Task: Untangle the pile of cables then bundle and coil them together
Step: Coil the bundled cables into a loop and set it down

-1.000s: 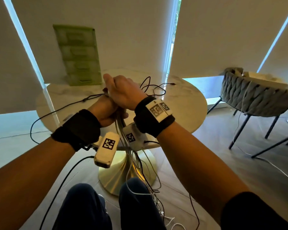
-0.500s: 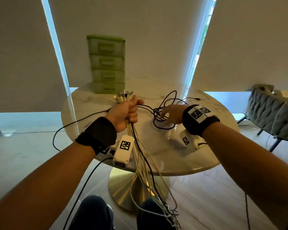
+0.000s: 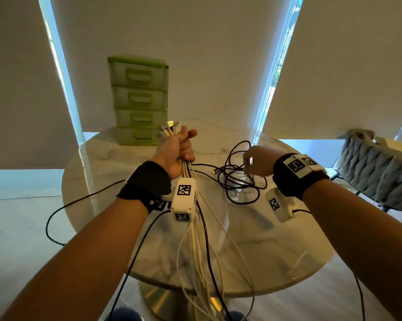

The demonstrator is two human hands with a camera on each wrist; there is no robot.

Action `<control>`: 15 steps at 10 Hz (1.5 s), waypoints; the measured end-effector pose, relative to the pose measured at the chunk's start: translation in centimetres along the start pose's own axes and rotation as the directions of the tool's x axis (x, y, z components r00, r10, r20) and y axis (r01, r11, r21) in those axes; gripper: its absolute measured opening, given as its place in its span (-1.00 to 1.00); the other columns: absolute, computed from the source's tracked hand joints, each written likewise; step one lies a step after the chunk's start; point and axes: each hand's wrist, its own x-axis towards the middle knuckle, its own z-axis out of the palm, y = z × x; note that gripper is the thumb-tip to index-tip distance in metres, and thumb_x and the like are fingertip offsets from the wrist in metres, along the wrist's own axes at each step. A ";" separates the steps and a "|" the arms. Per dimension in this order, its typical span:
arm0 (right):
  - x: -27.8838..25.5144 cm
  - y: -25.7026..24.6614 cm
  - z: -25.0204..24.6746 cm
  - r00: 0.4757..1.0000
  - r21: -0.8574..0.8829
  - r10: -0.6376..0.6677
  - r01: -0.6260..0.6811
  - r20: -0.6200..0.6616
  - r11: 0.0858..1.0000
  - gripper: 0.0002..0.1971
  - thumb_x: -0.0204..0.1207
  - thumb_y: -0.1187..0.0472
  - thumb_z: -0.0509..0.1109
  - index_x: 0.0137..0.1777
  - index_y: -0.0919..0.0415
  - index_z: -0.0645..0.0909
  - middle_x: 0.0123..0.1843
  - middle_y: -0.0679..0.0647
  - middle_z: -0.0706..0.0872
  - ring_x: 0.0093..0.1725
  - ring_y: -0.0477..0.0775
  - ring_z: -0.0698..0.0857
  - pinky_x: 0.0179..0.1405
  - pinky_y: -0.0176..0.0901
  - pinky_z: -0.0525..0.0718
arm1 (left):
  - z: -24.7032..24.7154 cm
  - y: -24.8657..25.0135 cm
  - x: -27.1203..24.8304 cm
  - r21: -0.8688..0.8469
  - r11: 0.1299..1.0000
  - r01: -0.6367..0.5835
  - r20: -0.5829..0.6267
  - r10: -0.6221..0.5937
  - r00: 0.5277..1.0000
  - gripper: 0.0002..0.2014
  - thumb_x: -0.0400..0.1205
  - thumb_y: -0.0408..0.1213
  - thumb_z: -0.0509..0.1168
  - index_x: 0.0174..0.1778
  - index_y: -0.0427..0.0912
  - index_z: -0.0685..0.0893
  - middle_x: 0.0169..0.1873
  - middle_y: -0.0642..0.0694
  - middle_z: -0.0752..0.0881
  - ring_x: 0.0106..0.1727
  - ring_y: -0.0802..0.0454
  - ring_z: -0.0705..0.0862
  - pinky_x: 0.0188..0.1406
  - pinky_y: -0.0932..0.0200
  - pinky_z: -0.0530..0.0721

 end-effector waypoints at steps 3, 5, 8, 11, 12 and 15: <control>6.4 -3.0 0.9 0.996 -0.003 -0.020 0.020 0.092 1.000 -0.55 0.58 0.31 0.26 0.44 -0.04 0.51 0.36 0.05 0.58 0.17 0.09 0.60 0.18 -0.08 0.59 | 0.2 -2.4 3.6 -0.053 0.998 0.045 0.046 -0.042 0.998 -0.68 0.79 -0.11 0.04 -0.08 -0.21 0.59 -0.70 0.10 0.22 -0.71 0.23 0.17 -0.71 0.36 0.26; 7.1 -3.4 2.6 0.992 -0.041 -0.074 0.078 0.106 0.996 -0.80 0.59 0.25 0.32 0.14 0.16 0.71 0.21 0.12 0.71 0.17 0.13 0.66 0.10 -0.12 0.59 | -1.1 -2.0 4.2 -0.055 0.998 0.035 0.054 -0.032 0.998 -0.68 0.78 -0.10 0.06 -0.10 -0.21 0.58 -0.70 0.10 0.21 -0.71 0.23 0.17 -0.69 0.37 0.25; 7.1 -3.6 2.7 0.979 -0.040 -0.176 0.181 0.105 0.983 -0.78 0.59 0.20 0.35 0.21 0.11 0.66 0.22 0.09 0.68 0.13 0.10 0.64 -0.02 -0.17 0.50 | -1.8 -2.5 4.3 -0.023 0.999 0.046 0.008 -0.045 0.999 -0.69 0.77 -0.10 0.08 -0.11 -0.23 0.59 -0.69 0.10 0.22 -0.71 0.23 0.17 -0.70 0.36 0.28; 10.7 5.3 -3.3 0.980 0.483 0.133 -0.045 -0.149 0.874 -0.81 0.63 0.32 0.23 0.00 0.05 0.65 -0.12 0.09 0.70 -0.31 0.02 0.68 -0.43 -0.23 0.54 | -1.8 -2.5 4.7 0.016 0.999 0.049 0.035 -0.050 0.998 -0.68 0.77 -0.10 0.08 -0.11 -0.24 0.58 -0.69 0.10 0.21 -0.71 0.23 0.18 -0.71 0.35 0.29; 13.2 7.4 -0.2 0.967 0.403 0.243 -0.251 0.073 0.880 -0.76 0.68 0.33 0.18 0.21 0.15 0.62 -0.27 0.02 0.54 -0.37 -0.01 0.51 -0.39 -0.22 0.48 | -1.9 -2.4 5.2 0.046 0.998 0.035 0.041 -0.037 0.998 -0.68 0.77 -0.10 0.07 -0.12 -0.23 0.57 -0.69 0.10 0.20 -0.72 0.23 0.18 -0.72 0.35 0.29; 17.8 8.2 3.0 0.964 0.189 0.246 -0.260 0.098 0.947 -0.79 0.38 0.11 0.48 -0.34 0.20 0.57 -0.31 0.11 0.65 -0.27 0.16 0.64 -0.13 -0.08 0.68 | -2.9 -2.3 6.2 0.086 0.996 0.018 0.018 -0.020 1.000 -0.68 0.77 -0.09 0.09 -0.14 -0.22 0.58 -0.69 0.10 0.21 -0.72 0.23 0.18 -0.74 0.33 0.31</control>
